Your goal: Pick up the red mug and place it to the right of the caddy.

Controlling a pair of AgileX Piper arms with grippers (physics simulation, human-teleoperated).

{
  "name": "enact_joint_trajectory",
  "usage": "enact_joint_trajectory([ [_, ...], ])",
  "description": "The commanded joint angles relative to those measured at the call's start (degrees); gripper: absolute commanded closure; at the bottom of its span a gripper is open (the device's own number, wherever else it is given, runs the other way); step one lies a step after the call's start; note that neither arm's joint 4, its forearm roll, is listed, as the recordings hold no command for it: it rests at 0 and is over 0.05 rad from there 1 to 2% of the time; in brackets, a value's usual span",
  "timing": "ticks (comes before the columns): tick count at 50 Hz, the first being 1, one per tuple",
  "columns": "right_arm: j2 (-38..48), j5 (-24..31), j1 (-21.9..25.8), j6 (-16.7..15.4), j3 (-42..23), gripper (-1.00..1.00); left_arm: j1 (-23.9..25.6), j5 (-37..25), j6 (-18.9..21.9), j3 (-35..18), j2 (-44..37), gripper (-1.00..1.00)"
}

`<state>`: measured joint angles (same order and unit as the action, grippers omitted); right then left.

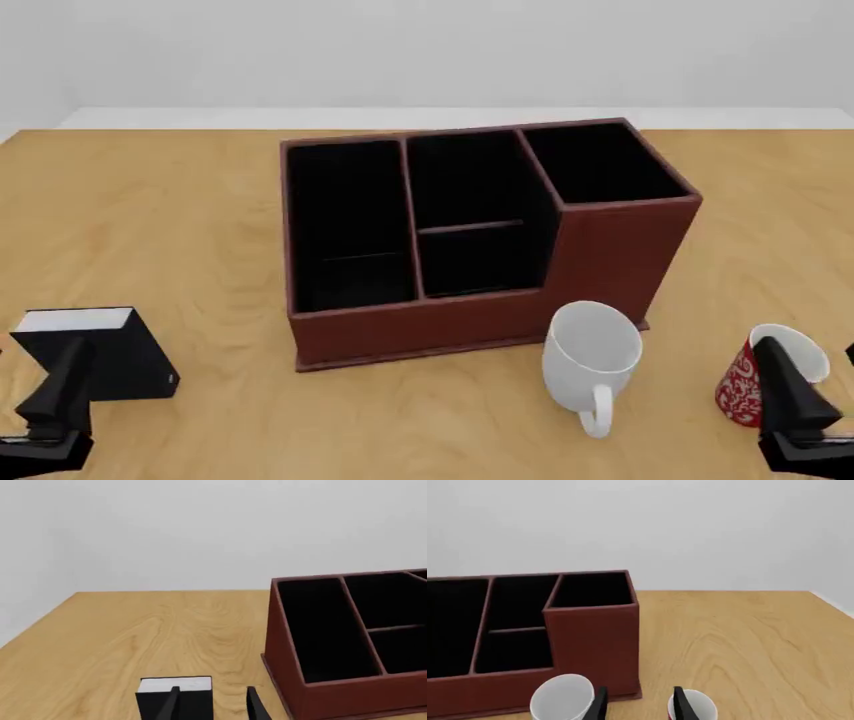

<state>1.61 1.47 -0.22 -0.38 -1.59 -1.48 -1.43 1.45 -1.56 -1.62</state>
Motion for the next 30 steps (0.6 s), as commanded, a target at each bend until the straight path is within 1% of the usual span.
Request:
enact_joint_trajectory([
  [1, -1.15, -1.38, 0.48, 0.52, 1.46, -1.0, 1.49, 1.54, -1.46, 1.31, 1.19, -1.0],
  [7, -0.67, -1.72, 0.63, 0.81, 1.5, -1.0, 1.49, 1.54, -1.46, 1.31, 1.18, -1.0],
  [13, 0.32, -2.33, 1.63, 0.38, 1.54, -1.0, 1.49, 1.54, -1.46, 1.31, 1.18, -1.0],
  [21, -0.31, -1.31, 1.79, 0.22, 1.55, -1.0, 1.49, 1.54, -1.47, 1.31, 1.19, -1.0],
  [24, -0.2, -1.49, 0.66, 1.45, 1.5, -1.0, 1.48, 1.54, -1.46, 1.31, 1.19, -1.0],
  [25, 2.86, -3.3, -0.19, 1.8, 1.5, -1.0, 1.49, 1.54, -1.45, 1.31, 1.19, -1.0],
  [26, 3.7, -3.96, -0.24, 2.78, 1.44, -1.0, 1.48, 1.54, -1.45, 1.31, 1.19, -1.0],
  [27, 3.22, -3.41, -0.4, 2.17, 0.94, -1.0, 1.47, 1.54, -1.46, 1.31, 1.19, -1.0],
  [28, 5.26, -4.2, -1.81, 1.43, 0.52, -1.0, 1.49, 1.54, -1.47, 1.31, 1.18, -1.0],
  [29, 5.45, -3.67, -1.53, 1.52, -0.27, -1.0, 1.48, 1.54, -1.45, 1.31, 1.19, -1.0],
  [30, 4.35, -1.94, -1.48, 1.72, -1.38, -1.0, 1.49, 1.54, -1.46, 1.31, 1.19, -1.0],
])
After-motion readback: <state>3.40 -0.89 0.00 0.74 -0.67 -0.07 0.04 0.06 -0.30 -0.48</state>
